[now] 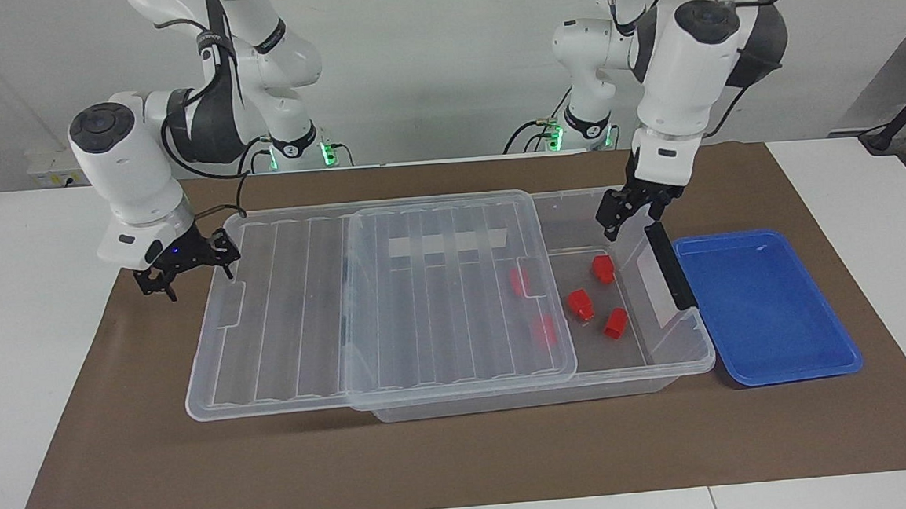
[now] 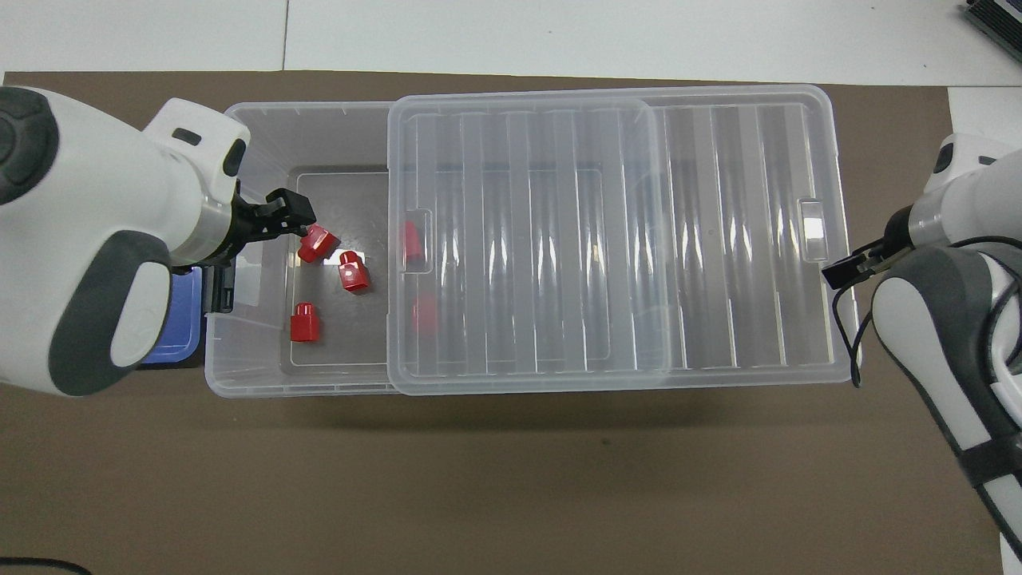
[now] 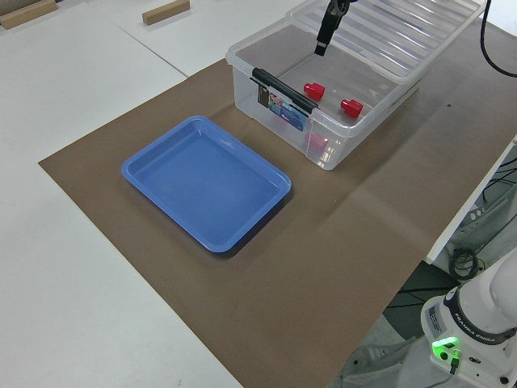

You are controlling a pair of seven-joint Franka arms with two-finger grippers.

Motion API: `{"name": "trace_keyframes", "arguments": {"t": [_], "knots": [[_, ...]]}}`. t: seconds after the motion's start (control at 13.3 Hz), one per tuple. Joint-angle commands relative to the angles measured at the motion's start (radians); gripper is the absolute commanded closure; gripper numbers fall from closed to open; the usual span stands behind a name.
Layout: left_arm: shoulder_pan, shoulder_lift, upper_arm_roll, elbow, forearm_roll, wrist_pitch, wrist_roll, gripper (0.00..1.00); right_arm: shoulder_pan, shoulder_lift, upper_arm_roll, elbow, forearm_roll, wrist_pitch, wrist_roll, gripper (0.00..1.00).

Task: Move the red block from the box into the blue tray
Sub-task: 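Reach into the box and grasp a red block with the left gripper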

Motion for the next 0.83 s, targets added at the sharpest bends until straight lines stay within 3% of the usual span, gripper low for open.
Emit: {"name": "trace_keyframes", "arguments": {"t": [0.0, 0.23, 0.38, 0.6, 0.75], "knots": [[-0.028, -0.008, 0.020, -0.148, 0.007, 0.153, -0.016, 0.00, -0.032, -0.015, 0.007, -0.028, -0.012, 0.026, -0.048, 0.00], [-0.034, 0.019, 0.020, -0.198, 0.007, 0.246, -0.016, 0.00, -0.033, -0.013, 0.009, -0.020, -0.006, 0.018, -0.035, 0.00], [-0.078, 0.090, 0.022, -0.192, 0.040, 0.271, -0.028, 0.00, -0.022, -0.027, 0.009, -0.014, 0.002, 0.003, -0.010, 0.00], [-0.123, 0.211, 0.022, -0.188, 0.119, 0.383, -0.136, 0.00, 0.011, -0.071, 0.009, -0.012, 0.004, -0.040, 0.129, 0.00], [-0.117, 0.219, 0.022, -0.189, 0.123, 0.399, -0.133, 0.00, 0.031, -0.100, 0.010, -0.012, 0.027, -0.066, 0.270, 0.00]]}}
